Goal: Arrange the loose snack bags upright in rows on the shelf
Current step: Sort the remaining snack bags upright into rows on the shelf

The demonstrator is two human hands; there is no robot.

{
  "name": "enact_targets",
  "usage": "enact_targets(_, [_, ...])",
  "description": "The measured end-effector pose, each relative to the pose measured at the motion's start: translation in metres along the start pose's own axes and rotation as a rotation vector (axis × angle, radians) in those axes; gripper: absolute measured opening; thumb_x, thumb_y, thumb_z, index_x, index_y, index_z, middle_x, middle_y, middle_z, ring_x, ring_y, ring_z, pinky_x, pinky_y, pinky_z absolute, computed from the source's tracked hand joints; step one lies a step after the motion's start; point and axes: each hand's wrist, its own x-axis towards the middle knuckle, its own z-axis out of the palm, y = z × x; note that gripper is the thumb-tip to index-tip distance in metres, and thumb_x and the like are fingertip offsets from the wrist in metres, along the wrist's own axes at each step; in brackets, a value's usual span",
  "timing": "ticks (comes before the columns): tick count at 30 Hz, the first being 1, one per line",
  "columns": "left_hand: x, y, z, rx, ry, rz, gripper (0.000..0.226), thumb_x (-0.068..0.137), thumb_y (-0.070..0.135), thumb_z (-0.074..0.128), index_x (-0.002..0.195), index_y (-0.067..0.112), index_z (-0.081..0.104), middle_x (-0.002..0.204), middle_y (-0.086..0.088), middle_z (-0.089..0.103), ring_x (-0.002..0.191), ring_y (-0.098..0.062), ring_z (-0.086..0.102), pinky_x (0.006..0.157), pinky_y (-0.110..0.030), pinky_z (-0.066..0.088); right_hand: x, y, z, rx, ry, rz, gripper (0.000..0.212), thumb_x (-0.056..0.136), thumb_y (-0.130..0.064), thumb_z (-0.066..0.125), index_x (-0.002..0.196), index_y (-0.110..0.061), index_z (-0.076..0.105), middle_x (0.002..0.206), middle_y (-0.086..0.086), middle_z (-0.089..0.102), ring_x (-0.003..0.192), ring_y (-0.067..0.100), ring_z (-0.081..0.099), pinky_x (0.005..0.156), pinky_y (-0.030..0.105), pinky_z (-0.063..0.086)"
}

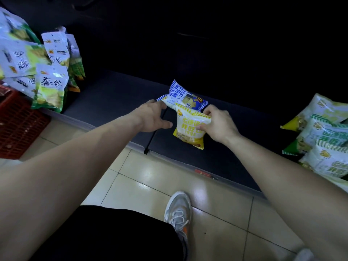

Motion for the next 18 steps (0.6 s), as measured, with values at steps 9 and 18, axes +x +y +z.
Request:
enact_targets(9, [-0.033, 0.092, 0.002, -0.035, 0.015, 0.395, 0.087, 0.066, 0.047, 0.086, 0.141, 0.031, 0.045, 0.130, 0.009, 0.056, 0.111, -0.011, 0.053, 0.090, -0.025, 0.043, -0.071, 0.004, -0.103, -0.110, -0.064, -0.134, 0.044, 0.068, -0.043, 0.087, 0.101, -0.032, 0.059, 0.097, -0.004, 0.066, 0.088, 0.013, 0.060, 0.073, 0.029, 0.048])
enact_targets(18, [-0.029, 0.162, 0.017, 0.054, 0.121, 0.425, 0.065, 0.056, 0.060, 0.085, 0.112, 0.042, 0.058, 0.101, 0.011, 0.065, 0.090, -0.015, 0.058, 0.078, -0.041, 0.054, -0.132, 0.059, -0.173, -0.276, 0.008, -0.115, 0.074, 0.082, -0.057, 0.071, 0.144, -0.029, 0.042, 0.137, -0.003, 0.053, 0.119, 0.016, 0.057, 0.093, 0.037, 0.050])
